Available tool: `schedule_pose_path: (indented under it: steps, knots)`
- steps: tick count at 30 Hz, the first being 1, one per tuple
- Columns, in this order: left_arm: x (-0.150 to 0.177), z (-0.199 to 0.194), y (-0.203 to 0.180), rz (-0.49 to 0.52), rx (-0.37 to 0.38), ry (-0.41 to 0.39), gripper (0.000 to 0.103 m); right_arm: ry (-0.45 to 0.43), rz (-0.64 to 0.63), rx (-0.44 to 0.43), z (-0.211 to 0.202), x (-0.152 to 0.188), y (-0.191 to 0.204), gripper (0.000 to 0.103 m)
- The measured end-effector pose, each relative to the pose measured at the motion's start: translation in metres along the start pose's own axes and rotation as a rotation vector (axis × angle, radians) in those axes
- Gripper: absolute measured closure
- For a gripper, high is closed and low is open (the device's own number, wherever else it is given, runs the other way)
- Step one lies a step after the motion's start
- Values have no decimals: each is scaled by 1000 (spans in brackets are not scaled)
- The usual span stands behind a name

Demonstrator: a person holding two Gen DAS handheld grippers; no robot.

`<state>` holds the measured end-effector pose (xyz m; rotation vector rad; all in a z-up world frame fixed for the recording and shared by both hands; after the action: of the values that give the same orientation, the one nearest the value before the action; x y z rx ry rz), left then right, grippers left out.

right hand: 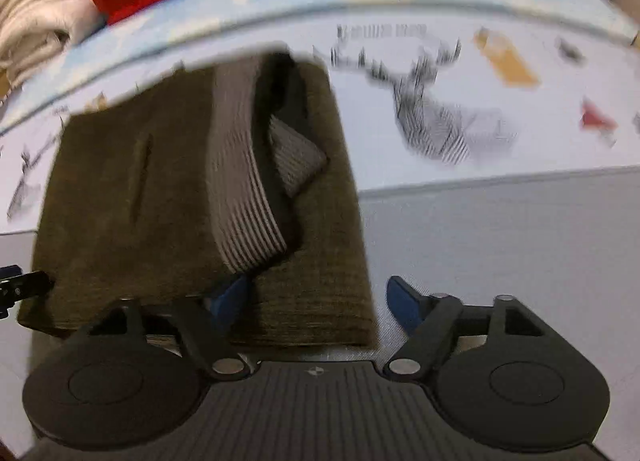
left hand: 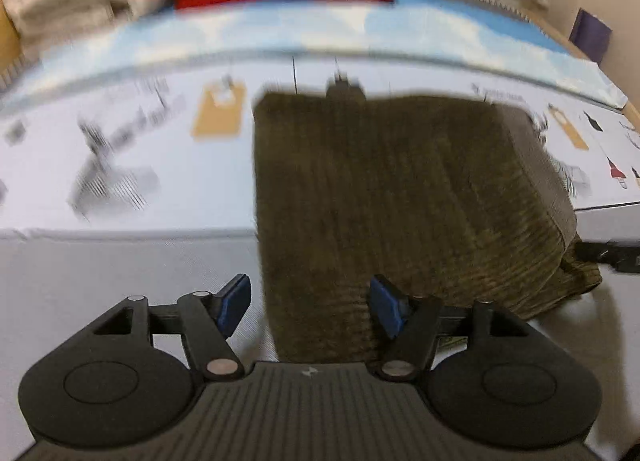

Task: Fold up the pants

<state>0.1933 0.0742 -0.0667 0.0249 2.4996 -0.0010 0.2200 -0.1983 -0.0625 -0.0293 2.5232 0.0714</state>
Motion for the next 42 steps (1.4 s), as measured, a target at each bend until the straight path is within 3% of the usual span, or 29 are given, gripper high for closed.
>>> schedule_pose_path:
  steps: [3, 7, 10, 12, 14, 17, 19, 20, 23, 27, 36, 42]
  knots:
    - [3, -34, -9, 41, -28, -95, 18, -130, -77, 0, -45, 1, 14, 25]
    - [7, -90, -16, 22, -78, -235, 15, -302, -112, -2, -107, 11, 24, 16]
    - [14, -133, -25, 31, -158, -349, 13, -395, -120, -33, -147, 26, 26, 12]
    - [25, -154, -37, 63, -179, -372, 13, -428, -119, -38, -164, 40, 26, 10]
    - [36, -167, -42, 27, -162, -368, 13, -447, -116, -35, -173, 57, 26, 10]
    - [60, -167, -46, -79, -64, -308, 10, -458, -98, -24, -175, 80, 26, 9]
    - [70, -160, -51, -107, 4, -224, 7, -450, -72, -34, -176, 84, 30, 9]
    - [70, -159, -53, -111, 32, -221, 6, -468, -61, -43, -178, 85, 32, 9]
    - [68, -152, -57, -74, -40, -224, 6, -449, -59, -15, -171, 89, 37, 9]
    - [64, -135, -53, -99, -28, -168, 6, -412, -53, -20, -161, 85, 39, 9]
    - [57, -121, -48, -161, -61, -128, 6, -354, -82, -12, -142, 85, 51, 9]
    - [60, -111, -56, -137, -59, -112, 6, -349, -108, -7, -139, 84, 53, 9]
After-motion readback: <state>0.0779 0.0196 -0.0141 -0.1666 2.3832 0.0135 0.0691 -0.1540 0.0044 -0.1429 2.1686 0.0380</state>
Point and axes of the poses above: each gripper's, at about its wrist camera, not at the fingertips, and z roughly the way its jaws point, y to its left, x to its underside, the point moved 3 cm from there along z, roughly the way its jaws point
